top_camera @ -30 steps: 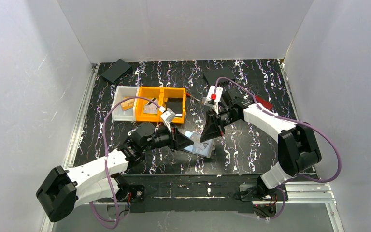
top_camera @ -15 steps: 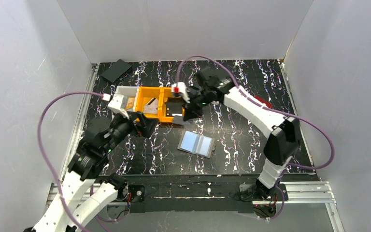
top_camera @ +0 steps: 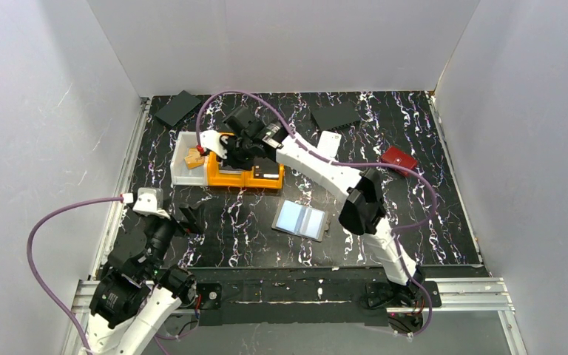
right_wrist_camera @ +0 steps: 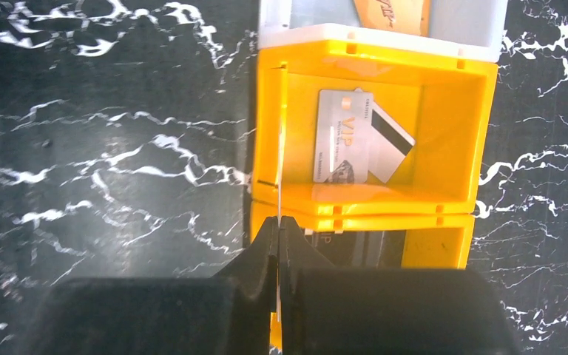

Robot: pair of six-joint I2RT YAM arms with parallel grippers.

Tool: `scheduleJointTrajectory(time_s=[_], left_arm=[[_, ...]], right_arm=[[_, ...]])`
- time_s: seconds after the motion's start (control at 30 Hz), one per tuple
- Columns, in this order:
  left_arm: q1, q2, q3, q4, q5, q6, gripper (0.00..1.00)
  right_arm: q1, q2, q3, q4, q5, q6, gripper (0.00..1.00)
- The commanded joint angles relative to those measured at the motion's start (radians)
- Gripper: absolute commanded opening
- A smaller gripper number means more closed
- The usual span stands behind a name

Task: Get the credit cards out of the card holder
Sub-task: Place the credit card in the storage box.

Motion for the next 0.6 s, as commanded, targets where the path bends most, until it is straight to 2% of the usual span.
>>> scheduleJointTrajectory(time_s=[0.0, 0.23, 0.3, 0.57], left_arm=[[0.003, -0.025, -0.029, 0.039, -0.113, 0.050, 0.98], [0.002, -0.049, -0.055, 0.059, -0.147, 0.066, 0.98], [0.003, -0.056, -0.060, 0.068, -0.145, 0.069, 0.98], [0.002, -0.056, -0.063, 0.076, -0.148, 0.075, 0.98]], right_arm=[[0.015, 0.070, 0.124, 0.060, 0.094, -0.007, 0.01], [0.018, 0.124, 0.131, 0.189, 0.112, -0.008, 0.01], [0.019, 0.163, 0.178, 0.184, 0.111, -0.003, 0.01], [0.026, 0.216, 0.165, 0.209, 0.178, -0.018, 0.01]])
